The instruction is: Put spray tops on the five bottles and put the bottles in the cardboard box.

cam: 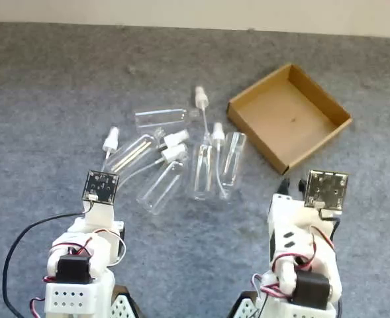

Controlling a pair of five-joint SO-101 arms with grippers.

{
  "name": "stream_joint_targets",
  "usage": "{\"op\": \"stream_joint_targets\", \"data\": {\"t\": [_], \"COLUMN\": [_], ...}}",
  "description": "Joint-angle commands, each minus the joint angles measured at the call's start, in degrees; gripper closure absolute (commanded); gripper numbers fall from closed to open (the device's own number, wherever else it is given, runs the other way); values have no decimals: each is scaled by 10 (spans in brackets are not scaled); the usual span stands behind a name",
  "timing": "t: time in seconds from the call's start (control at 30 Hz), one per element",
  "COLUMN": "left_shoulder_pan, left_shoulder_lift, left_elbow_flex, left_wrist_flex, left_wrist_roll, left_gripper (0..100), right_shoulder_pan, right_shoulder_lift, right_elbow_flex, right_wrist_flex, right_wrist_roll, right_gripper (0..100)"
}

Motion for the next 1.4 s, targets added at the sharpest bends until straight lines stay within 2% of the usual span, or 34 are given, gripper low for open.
{"op": "stream_joint_targets", "data": {"t": [0.0, 0.17, 0.3, 0.53, 0.63, 0.8, 1.03, 1.23, 1.37], "left_shoulder_pan": [6, 6, 6, 6, 6, 6, 6, 6, 6], "left_shoulder_lift": [-3, -3, -3, -3, -3, -3, -3, -3, -3], "left_elbow_flex": [12, 12, 12, 12, 12, 12, 12, 12, 12], "left_wrist_flex": [3, 3, 3, 2, 2, 2, 1, 1, 0], "left_wrist_roll": [-6, -6, -6, -6, -6, -6, -6, -6, -6], "left_gripper": [994, 994, 994, 994, 994, 994, 994, 994, 994], "right_shoulder_pan": [-49, -63, -44, -42, -42, -74, -174, -224, -247], "right_shoulder_lift": [0, 7, 101, 424, 539, 667, 802, 919, 994], "right_elbow_flex": [-109, -131, -149, -336, -415, -509, -636, -715, -773], "right_wrist_flex": [35, 36, 35, 87, 110, 114, 117, 118, 118], "right_wrist_roll": [31, 135, 117, 105, 105, 49, -24, -30, -76], "right_gripper": [906, 906, 906, 901, 848, 766, 763, 763, 762]}}
